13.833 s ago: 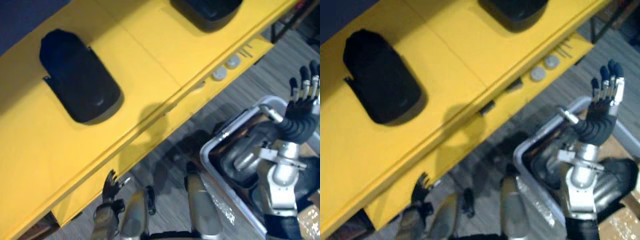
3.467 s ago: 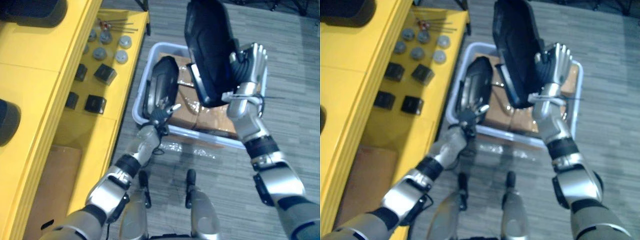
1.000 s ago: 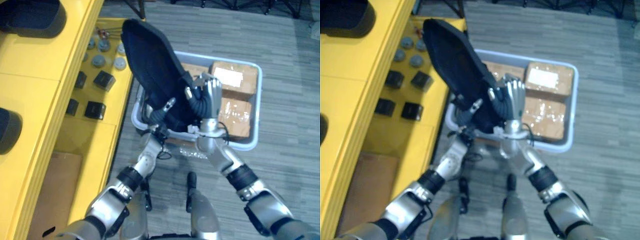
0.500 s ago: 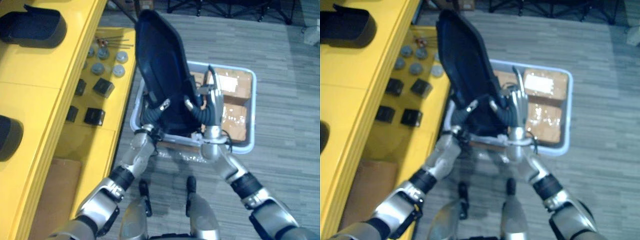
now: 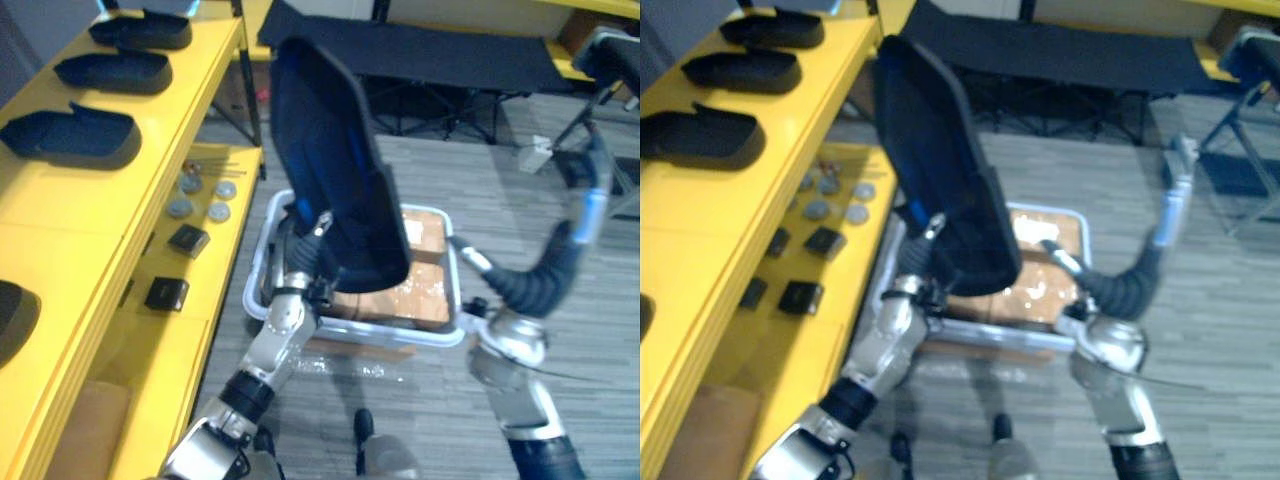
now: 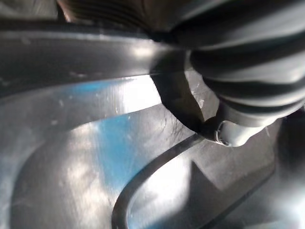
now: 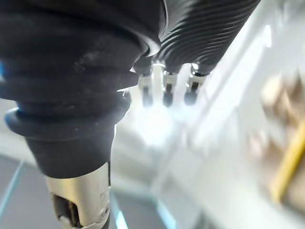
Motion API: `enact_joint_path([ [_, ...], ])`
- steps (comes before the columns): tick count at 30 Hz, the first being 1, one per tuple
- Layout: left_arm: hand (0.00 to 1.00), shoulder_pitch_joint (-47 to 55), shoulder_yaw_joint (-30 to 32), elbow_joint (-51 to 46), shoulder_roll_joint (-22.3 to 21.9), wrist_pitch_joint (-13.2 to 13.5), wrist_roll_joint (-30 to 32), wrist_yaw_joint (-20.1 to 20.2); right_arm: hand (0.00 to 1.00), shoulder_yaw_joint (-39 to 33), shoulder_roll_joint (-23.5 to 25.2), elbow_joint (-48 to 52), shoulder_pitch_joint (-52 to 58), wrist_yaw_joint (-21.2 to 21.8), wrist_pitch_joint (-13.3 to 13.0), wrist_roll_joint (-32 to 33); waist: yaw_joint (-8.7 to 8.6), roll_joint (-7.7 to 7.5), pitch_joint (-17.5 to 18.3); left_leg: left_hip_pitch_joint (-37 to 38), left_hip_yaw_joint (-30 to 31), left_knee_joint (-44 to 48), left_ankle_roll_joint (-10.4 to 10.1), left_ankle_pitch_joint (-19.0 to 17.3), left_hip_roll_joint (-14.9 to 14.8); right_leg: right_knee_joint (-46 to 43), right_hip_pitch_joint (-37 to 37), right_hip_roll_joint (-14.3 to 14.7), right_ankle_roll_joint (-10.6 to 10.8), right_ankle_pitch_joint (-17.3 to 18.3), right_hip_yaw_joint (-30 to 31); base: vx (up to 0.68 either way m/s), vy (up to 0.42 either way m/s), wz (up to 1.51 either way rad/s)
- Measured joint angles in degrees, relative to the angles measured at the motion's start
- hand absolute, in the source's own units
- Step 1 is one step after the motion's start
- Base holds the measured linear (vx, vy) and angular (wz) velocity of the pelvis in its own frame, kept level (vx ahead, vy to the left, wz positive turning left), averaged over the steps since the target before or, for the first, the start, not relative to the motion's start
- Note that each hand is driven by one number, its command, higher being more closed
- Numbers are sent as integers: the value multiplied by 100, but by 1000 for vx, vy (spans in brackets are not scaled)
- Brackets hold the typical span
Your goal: Walk over and take plastic housings, then place them on the shelf
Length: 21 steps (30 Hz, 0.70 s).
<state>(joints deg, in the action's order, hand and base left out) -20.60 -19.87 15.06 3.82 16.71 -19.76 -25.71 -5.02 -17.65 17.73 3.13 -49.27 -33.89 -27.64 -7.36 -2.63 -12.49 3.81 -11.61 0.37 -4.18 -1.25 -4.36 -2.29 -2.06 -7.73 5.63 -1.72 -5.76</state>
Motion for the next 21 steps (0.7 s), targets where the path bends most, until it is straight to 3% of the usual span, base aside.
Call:
enact_joint_path([
  [5, 100, 291, 386, -64, -86, 61, 974, -680, 0, -276, 307, 18, 476, 560, -140, 1045, -66, 182, 181, 206, -21, -390, -35, 200, -1, 3, -12, 35, 10, 12, -6, 7, 0, -1],
  [6, 100, 374, 434, -112, -75, 78, 1224, -844, 0, -300, 441, 19, 626, 971, -256, 1660, -76, 193, 207, 250, -20, -488, -47, 256, -10, 4, -13, 52, 10, 12, -10, 0, 0, 0],
  [11, 100, 854, 767, -257, -28, 376, 1606, -1184, 0, -422, 1016, -66, 1205, 1859, -337, 3307, -146, 196, 213, 313, -77, -492, -49, 258, -15, 1, -34, 60, 11, 11, 51, -1, 2, -5],
  [14, 100, 1351, 960, -632, 38, 643, 1558, -1172, 0, -517, 1299, -404, 1609, 1974, -228, 3747, -192, 204, 218, 321, -109, -518, -48, 255, -10, 2, -25, 58, 14, 13, 100, -6, 7, -6],
  [15, 100, 2354, 1025, -1525, 76, 1070, 1284, -769, 0, -808, 1518, -1663, 2225, 1878, 50, 3943, -247, 308, 276, 276, -119, -522, -37, 241, -9, 7, 17, 53, 35, 31, 113, 0, 0, 0],
  [18, 100, 2616, 1045, -1634, 76, 1182, 1051, -535, 0, -1140, 1577, -2138, 2390, 1895, 40, 4162, -263, 485, 347, 220, -123, -521, -36, 242, -10, 3, 81, 46, 40, 34, 114, 0, 0, 0],
  [21, 100, 2771, 1088, -1697, 71, 1191, 1041, -409, 0, -1191, 1606, -2205, 2467, 2026, -59, 4165, -285, 552, 389, 228, -127, -519, -37, 242, -18, -7, 81, 65, 33, 38, 112, 0, 0, 0],
])
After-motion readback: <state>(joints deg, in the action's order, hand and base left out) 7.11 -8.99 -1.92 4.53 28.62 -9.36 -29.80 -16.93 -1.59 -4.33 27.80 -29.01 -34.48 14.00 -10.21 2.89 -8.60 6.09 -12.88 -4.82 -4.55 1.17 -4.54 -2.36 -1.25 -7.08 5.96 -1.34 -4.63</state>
